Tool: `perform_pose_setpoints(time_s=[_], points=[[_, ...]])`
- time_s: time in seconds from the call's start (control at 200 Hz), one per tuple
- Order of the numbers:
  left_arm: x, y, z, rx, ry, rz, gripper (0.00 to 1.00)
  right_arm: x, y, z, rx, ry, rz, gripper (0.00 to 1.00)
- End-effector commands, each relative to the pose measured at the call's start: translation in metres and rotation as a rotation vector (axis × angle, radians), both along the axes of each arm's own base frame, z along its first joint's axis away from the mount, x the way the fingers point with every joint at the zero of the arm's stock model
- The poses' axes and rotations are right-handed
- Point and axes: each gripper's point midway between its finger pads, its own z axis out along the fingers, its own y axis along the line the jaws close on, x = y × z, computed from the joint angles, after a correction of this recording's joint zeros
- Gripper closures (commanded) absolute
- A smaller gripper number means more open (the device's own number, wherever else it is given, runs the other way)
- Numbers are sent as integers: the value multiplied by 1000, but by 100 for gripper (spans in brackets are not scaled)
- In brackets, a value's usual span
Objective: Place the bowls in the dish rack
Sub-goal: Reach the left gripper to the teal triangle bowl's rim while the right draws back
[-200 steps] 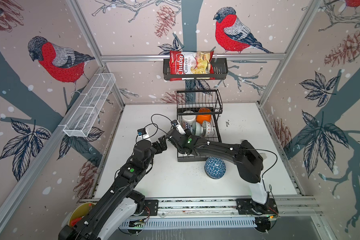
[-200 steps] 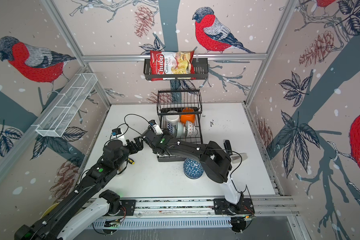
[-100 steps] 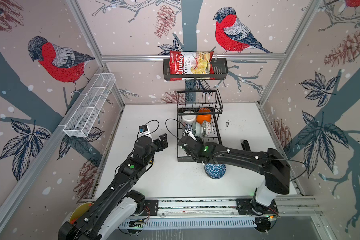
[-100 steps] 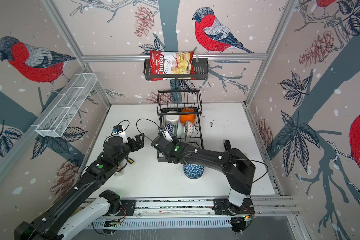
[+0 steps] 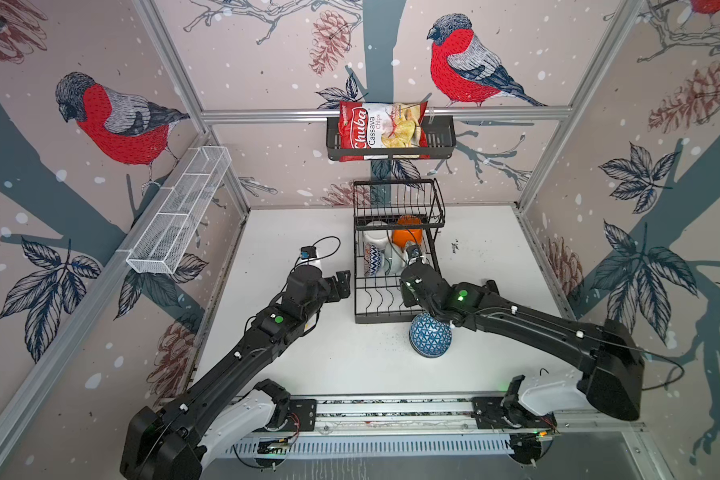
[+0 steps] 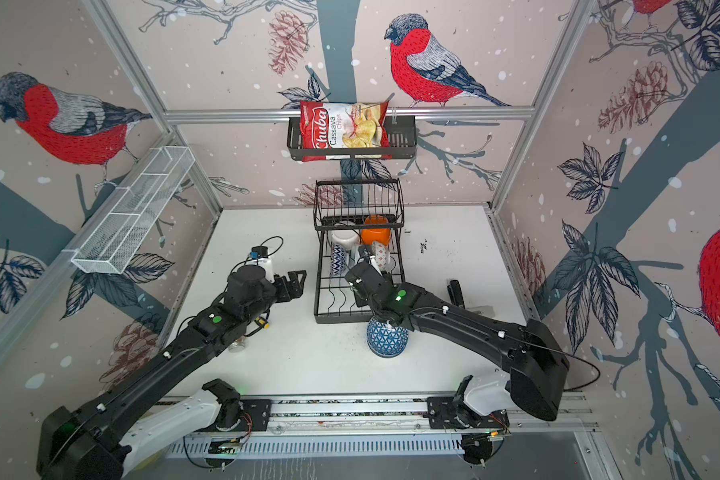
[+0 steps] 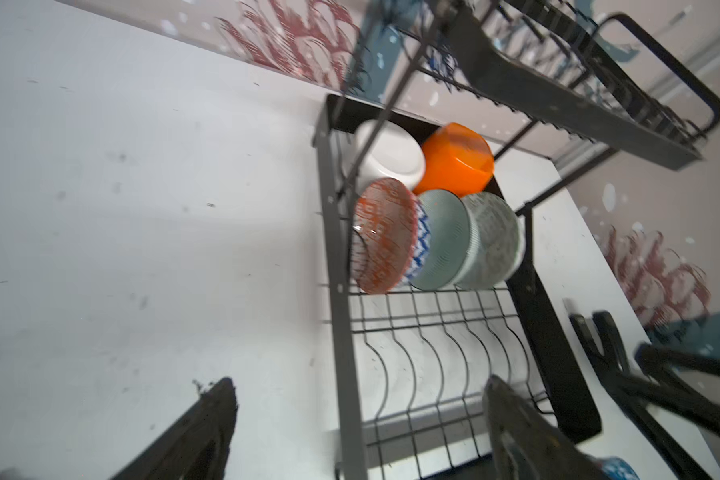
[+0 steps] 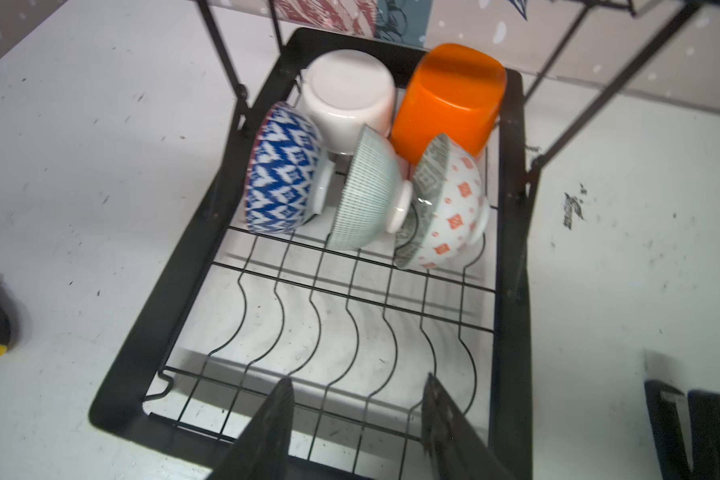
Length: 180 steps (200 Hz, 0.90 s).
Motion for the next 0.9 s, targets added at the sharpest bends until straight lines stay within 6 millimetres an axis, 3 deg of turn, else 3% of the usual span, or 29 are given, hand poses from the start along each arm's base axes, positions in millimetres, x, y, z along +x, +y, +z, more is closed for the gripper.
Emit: perform_pose_setpoints(time_s=[0.0, 0.395, 0.705, 0.74, 0.76, 0.895], points=[[-2, -11, -4, 34, 14, -12, 10, 1, -17, -2, 46, 38, -37, 47], [-39, -87, -31, 166, 100, -189, 10, 12, -104, -10, 132, 62, -222, 39], [-67, -138, -50, 329, 157, -329, 13, 13, -129, -11, 179, 43, -264, 32], [-71, -140, -59, 353, 177, -343, 13, 13, -130, -12, 186, 42, -266, 32], [-70, -147, -51, 339, 170, -352, 14, 14, -130, -12, 189, 39, -266, 32], [-78, -163, -58, 365, 196, -391, 17, 14, -127, -15, 213, 47, -253, 31]])
